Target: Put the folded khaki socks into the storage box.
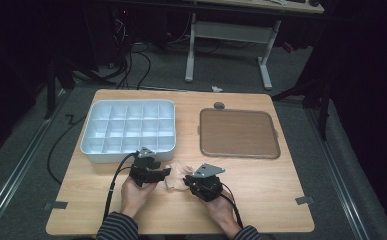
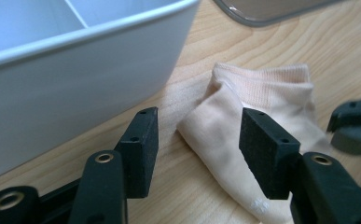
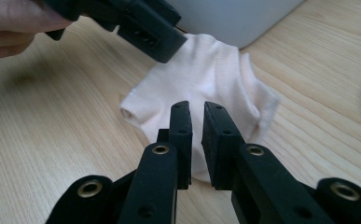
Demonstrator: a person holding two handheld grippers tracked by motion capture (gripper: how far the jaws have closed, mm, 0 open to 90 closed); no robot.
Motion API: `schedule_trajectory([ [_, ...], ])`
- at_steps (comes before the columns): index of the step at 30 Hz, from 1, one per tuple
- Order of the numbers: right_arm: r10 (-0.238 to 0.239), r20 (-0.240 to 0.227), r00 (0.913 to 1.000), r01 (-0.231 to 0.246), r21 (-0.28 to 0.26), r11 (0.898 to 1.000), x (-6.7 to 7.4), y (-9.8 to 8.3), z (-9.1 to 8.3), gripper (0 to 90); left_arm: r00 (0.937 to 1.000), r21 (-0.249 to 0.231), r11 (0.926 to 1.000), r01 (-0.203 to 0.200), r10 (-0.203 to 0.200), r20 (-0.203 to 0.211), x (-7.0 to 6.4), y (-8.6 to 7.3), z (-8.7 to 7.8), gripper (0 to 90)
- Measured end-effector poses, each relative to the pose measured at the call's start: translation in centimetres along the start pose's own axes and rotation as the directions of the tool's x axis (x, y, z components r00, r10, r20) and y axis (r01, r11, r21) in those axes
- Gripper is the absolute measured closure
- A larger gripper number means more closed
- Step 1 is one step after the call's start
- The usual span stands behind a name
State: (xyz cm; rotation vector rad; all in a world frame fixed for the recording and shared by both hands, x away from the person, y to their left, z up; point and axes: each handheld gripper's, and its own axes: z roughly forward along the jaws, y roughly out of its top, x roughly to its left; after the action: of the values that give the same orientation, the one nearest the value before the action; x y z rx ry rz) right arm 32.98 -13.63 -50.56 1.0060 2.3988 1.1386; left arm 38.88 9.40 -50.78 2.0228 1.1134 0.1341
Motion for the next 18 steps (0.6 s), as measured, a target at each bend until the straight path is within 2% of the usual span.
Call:
schedule_trajectory([
  [5,-0.012,-0.007,0.9999,0.012,0.006,1.000,0.6,0.5,1.2,82.5,0.9994,0.033,0.9989,0.034,-0.034,0.006,0.5,0.0,0.6,48.8],
  [13,-0.014,0.001,0.9999,0.014,0.052,0.999,0.6,0.4,2.8,83.6,0.9982,0.057,0.9972,0.049,-0.050,0.032,0.5,-0.1,1.3,55.0],
  [18,-0.011,-0.002,0.9999,0.011,0.063,0.998,0.6,0.1,3.1,84.4,0.9980,0.067,0.9967,0.047,-0.049,0.040,0.5,-0.2,1.5,60.4],
])
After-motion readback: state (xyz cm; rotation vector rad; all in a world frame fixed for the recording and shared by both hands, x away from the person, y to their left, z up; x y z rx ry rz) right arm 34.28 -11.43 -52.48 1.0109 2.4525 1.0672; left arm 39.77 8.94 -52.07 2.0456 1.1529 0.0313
